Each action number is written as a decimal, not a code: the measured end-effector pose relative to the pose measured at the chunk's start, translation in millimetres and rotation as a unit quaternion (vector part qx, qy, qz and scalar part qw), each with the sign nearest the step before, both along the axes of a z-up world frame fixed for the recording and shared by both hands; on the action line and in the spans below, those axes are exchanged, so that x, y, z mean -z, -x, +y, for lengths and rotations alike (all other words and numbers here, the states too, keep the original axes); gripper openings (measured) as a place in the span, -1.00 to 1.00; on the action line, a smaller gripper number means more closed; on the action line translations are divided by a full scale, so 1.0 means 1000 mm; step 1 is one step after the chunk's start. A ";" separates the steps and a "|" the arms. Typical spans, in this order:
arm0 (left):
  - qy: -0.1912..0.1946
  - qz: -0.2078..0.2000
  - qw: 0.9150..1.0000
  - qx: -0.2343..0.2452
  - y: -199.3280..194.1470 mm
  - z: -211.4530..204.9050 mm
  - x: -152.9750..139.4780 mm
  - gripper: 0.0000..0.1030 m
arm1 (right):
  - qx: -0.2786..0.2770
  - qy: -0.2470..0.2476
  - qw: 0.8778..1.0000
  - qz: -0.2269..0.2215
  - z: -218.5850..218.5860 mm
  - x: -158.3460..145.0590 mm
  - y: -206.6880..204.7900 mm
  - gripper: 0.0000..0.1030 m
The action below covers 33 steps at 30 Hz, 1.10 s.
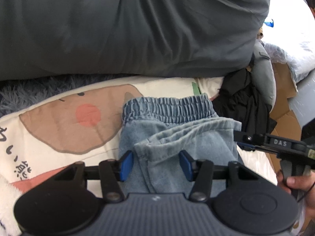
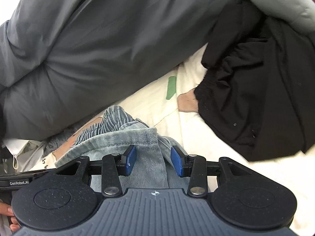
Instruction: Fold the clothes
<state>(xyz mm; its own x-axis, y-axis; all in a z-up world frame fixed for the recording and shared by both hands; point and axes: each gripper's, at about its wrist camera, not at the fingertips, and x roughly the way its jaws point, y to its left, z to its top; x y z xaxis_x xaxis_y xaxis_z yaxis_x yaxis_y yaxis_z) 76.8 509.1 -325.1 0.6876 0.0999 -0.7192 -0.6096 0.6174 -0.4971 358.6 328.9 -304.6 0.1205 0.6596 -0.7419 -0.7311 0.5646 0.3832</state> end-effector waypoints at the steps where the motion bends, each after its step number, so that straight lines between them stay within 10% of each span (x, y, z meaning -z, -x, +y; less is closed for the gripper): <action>1: 0.001 -0.001 1.000 -0.001 0.001 0.000 0.001 -0.03 | -0.006 -0.001 1.000 0.000 0.003 0.001 -0.001 -0.11; 10: -0.002 -0.004 1.000 -0.006 0.001 0.000 0.003 -0.05 | -0.057 -0.023 0.998 0.010 0.008 0.017 -0.013 -0.09; 20: -0.014 0.000 1.000 -0.017 0.007 -0.003 -0.003 -0.44 | -0.099 0.000 0.994 -0.034 0.024 0.006 0.005 -0.65; 33: -0.044 -0.013 0.999 0.008 0.013 -0.029 -0.064 -0.69 | -0.084 -0.024 0.989 -0.123 -0.002 -0.081 0.030 -0.75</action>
<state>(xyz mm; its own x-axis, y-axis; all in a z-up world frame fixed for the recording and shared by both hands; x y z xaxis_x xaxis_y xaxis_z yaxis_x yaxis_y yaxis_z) 63.9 480.5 -260.9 0.7082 0.1503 -0.6899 -0.5863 0.6695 -0.4561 328.8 327.0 -223.1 0.1785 0.7193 -0.6714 -0.8873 0.4126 0.2061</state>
